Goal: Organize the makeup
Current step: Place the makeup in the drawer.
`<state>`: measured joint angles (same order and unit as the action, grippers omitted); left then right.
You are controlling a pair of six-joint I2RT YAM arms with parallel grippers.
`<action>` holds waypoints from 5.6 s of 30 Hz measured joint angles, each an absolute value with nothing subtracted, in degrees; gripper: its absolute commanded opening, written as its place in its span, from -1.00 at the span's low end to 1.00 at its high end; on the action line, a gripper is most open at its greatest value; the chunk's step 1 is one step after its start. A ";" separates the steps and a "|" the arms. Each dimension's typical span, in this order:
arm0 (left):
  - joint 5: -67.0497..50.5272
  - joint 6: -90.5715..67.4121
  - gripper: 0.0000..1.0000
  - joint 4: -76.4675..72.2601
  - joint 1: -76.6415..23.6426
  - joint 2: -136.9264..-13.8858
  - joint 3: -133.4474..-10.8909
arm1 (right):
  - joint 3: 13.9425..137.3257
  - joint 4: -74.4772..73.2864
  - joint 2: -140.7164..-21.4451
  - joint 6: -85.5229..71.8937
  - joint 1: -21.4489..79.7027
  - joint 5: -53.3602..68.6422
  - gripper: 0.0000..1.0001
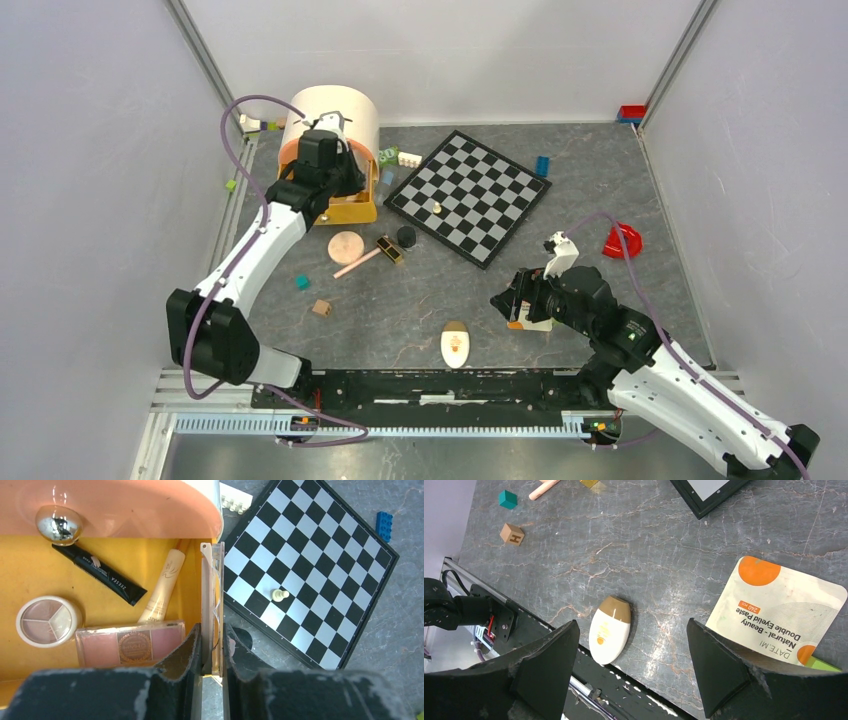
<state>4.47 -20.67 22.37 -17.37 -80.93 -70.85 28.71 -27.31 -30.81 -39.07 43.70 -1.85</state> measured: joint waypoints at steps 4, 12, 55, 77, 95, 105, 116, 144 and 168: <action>4.45 -20.23 -0.95 22.04 -17.37 -82.13 -71.64 | 28.71 -27.68 -30.83 -39.07 43.70 -1.91 0.72; 6.66 -20.25 -0.95 22.20 -17.32 -84.51 -71.66 | 28.71 -28.16 -30.81 -38.94 43.70 -2.22 0.72; 5.89 -19.44 0.22 27.03 -13.39 -92.42 -76.27 | 30.96 -30.59 -31.35 -38.04 43.70 -3.31 0.72; 12.19 -17.37 0.30 27.79 -11.66 -91.81 -76.55 | 30.96 -30.57 -31.35 -38.04 43.70 -3.29 0.73; 17.76 -16.95 0.26 30.11 -10.98 -91.48 -76.55 | 30.96 -30.59 -31.35 -38.04 43.70 -3.29 0.73; 14.39 -16.95 -0.12 28.84 -10.94 -85.58 -76.55 | 30.96 -30.74 -31.35 -38.04 43.70 -3.33 0.73; 2.17 -17.26 -0.95 24.69 -10.96 -87.13 -78.72 | 30.96 -30.89 -31.33 -38.04 43.70 -3.53 0.73; 5.93 -17.19 -0.95 28.51 -10.94 -97.58 -80.25 | 30.96 -30.94 -31.40 -37.78 43.70 -3.75 0.73; 5.69 -24.21 -0.15 34.59 -10.96 -54.65 -65.14 | 30.96 -32.08 -34.63 -35.31 43.70 -7.68 0.73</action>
